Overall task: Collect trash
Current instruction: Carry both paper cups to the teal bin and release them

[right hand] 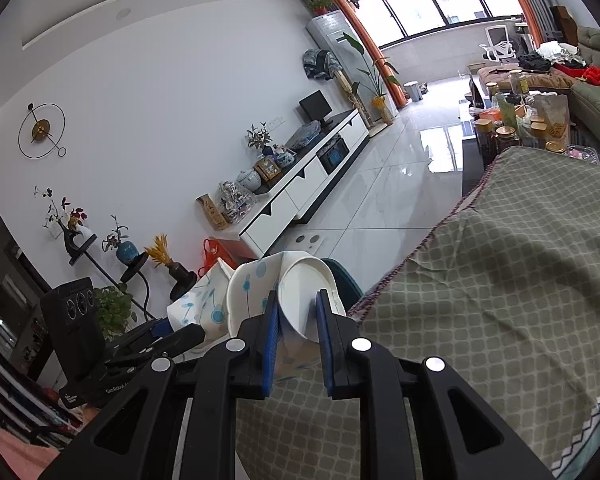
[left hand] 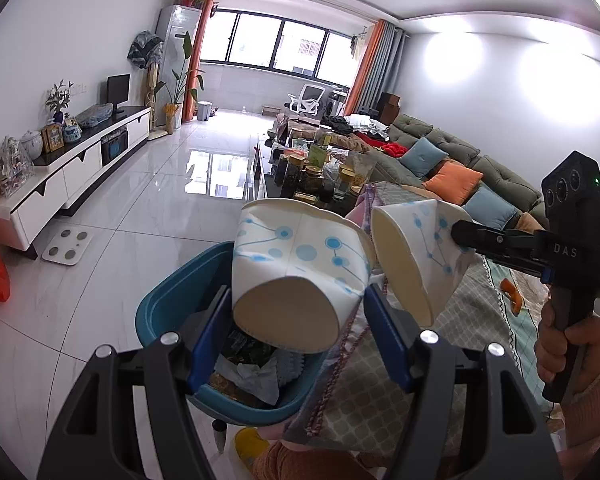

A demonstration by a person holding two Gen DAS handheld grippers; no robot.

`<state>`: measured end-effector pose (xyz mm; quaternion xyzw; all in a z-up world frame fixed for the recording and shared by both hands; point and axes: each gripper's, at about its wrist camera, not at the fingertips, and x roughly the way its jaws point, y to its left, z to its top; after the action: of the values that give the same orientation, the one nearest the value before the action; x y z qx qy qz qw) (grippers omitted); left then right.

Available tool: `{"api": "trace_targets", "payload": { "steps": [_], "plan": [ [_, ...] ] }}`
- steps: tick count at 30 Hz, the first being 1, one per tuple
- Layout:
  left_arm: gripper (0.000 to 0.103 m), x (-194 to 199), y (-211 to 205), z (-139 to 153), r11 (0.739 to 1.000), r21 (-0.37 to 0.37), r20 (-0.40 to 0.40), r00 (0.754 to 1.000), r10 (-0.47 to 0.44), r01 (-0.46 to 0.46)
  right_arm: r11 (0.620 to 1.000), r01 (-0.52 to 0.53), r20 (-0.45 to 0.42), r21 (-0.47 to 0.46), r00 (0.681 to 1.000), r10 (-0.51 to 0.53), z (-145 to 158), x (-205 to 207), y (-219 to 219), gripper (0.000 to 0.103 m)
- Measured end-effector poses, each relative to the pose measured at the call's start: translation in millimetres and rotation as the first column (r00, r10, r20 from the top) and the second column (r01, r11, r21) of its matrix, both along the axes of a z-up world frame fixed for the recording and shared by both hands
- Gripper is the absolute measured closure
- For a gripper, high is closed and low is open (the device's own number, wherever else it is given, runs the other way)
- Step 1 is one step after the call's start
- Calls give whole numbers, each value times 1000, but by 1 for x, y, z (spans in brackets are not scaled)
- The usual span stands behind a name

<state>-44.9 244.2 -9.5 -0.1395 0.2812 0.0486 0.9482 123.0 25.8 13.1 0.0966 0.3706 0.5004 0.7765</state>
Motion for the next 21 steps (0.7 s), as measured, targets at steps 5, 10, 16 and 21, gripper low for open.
{"api": "trace_targets", "payload": {
  "steps": [5, 10, 16, 21],
  "plan": [
    [36, 1, 7, -4, 1000, -5, -10, 1000, 14, -14, 1000, -8, -5, -3, 1000, 8, -1, 2, 6, 85],
    [36, 3, 10, -7, 1000, -8, -23, 999, 27, -27, 1000, -15, -4, -14, 1000, 15, -1, 5, 15, 85],
    [36, 5, 14, -10, 999, -13, -38, 998, 43, -43, 999, -20, -3, -26, 1000, 20, -2, 7, 27, 85],
    [36, 5, 16, -14, 999, -11, -50, 998, 50, -50, 999, -21, -10, -42, 1000, 21, -6, 8, 37, 85]
  ]
}}
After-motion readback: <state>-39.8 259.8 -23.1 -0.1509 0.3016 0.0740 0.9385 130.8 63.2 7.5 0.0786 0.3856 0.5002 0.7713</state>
